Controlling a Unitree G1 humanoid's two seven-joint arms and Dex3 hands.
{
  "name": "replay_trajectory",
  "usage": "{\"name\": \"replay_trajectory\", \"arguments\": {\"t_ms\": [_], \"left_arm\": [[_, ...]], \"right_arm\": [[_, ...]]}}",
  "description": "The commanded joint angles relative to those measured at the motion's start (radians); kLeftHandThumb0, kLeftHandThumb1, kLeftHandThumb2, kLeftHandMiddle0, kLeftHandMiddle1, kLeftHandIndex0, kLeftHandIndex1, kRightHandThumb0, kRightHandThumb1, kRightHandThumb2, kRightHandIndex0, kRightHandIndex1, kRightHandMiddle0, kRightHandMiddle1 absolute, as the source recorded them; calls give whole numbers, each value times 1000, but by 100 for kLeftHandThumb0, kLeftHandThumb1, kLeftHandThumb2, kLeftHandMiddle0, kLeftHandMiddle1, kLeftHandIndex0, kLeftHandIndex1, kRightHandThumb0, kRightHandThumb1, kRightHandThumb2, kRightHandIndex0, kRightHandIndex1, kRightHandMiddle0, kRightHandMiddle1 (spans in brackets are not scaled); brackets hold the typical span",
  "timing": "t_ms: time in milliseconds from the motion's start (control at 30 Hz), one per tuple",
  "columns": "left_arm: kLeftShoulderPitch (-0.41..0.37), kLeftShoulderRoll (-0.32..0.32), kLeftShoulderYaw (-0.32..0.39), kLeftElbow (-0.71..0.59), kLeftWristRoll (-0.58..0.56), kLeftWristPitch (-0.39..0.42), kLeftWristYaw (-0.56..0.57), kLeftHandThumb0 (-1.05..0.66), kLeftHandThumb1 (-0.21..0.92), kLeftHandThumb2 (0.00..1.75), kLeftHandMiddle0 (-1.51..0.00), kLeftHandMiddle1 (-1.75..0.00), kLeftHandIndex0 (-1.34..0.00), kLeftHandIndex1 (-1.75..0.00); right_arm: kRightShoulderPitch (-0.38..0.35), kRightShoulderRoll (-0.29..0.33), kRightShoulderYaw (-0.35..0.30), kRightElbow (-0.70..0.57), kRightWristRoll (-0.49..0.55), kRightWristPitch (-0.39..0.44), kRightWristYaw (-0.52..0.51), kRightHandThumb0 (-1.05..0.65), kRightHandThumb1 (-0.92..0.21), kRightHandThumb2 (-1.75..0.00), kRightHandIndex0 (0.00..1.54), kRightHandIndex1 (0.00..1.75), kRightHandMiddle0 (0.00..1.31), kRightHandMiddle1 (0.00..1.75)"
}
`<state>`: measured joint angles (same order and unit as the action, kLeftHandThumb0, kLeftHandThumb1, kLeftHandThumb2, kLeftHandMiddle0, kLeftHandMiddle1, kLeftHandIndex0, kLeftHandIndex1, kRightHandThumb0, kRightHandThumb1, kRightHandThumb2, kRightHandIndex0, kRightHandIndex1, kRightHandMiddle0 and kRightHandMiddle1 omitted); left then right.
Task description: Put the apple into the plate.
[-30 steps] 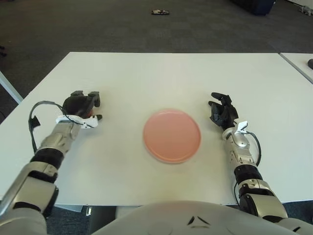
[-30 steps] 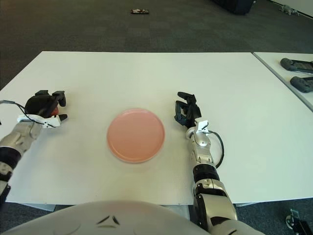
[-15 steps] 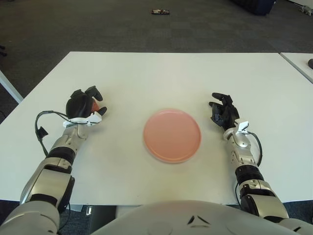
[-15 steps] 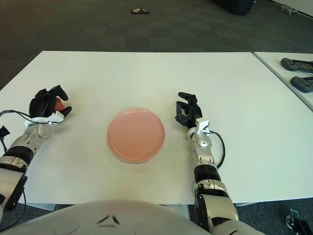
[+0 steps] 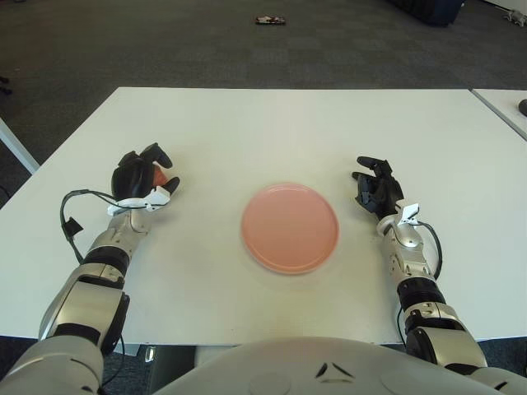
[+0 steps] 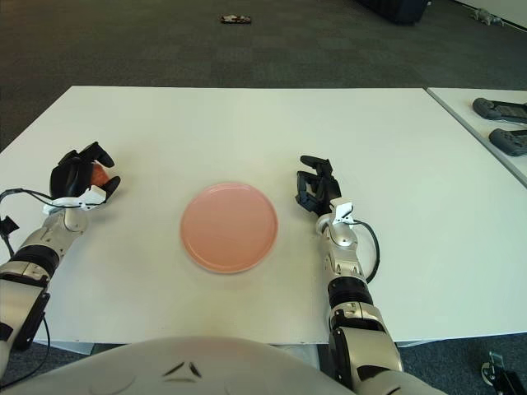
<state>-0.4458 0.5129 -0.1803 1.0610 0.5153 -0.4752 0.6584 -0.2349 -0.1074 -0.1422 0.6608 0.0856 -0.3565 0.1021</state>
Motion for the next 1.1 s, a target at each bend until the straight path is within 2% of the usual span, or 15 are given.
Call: {"name": "replay_trajectory", "arguments": {"t_ms": [0, 333, 1067], "left_arm": [[0, -24, -6, 19, -7, -5, -7, -50, 24, 141, -120, -175, -67, -175], [-1, -25, -1, 25, -12, -19, -3, -50, 24, 141, -121, -175, -67, -175], [-7, -16, -2, 34, -25, -44, -6, -50, 23, 142, -121, -175, -68, -175]], "right_arm": [[28, -5, 3, 36, -9, 47, -4, -44, -72, -92, 28, 109, 0, 118], [25, -6, 4, 34, -4, 66, 1, -46, -73, -93, 28, 109, 0, 117], [15, -6, 4, 61, -5, 37, 3, -45, -72, -95, 28, 110, 0, 122]]}}
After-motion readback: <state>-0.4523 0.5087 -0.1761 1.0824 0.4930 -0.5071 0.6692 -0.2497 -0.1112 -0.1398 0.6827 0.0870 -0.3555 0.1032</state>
